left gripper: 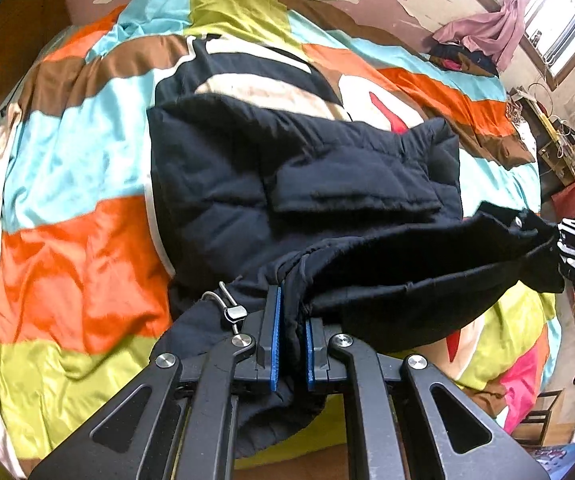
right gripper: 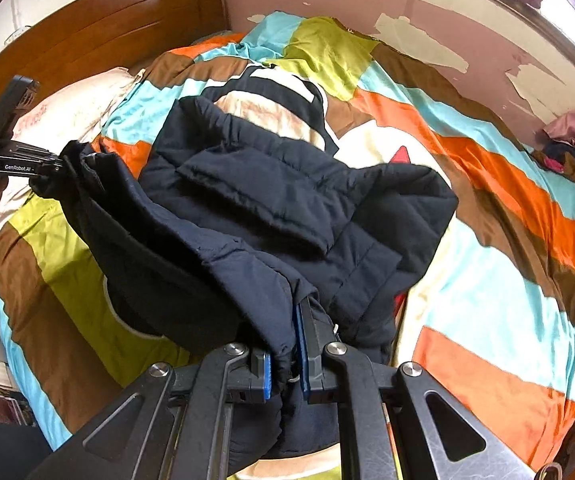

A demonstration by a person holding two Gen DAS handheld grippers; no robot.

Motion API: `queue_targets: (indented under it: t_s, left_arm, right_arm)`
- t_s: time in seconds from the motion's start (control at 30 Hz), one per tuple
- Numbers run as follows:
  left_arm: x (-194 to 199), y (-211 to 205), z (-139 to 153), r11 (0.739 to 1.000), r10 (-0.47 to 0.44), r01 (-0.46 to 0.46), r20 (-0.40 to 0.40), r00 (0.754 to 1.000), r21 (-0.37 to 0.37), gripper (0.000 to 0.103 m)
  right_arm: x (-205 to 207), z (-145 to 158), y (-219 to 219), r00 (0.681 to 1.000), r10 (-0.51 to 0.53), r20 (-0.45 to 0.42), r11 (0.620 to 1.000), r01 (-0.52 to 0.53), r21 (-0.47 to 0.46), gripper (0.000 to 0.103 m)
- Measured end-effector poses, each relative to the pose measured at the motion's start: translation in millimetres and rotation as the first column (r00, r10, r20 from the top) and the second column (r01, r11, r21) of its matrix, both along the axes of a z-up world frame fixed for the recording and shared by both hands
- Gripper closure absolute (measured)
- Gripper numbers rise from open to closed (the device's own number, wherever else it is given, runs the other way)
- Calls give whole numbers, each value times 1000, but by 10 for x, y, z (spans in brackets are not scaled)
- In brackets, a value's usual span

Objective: Fold large clothes

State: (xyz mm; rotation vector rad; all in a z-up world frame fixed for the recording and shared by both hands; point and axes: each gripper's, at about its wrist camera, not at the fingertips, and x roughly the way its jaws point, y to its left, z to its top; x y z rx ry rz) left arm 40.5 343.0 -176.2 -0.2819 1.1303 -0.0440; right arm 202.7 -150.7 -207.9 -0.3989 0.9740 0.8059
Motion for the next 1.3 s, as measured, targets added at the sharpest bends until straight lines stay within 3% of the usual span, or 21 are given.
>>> queue_targets:
  t_s: [0.43,0.7,1.3]
  left_arm:
    - [670,272,108,999,29,-28,45,999,-27,96]
    - [1098,362,-87,1000,25,-24,31,999,-1,96]
    - [1642,489,-616,997,66,-65,-22,998,40,96]
  right_arm:
    - [752,140,180,1000,-9,14,1000,9,14,94]
    - [1283,-109,251,997,-51,-61,999,51,11,94]
    - [1919,-696,433,978,-148,-147,989,146,-22,94]
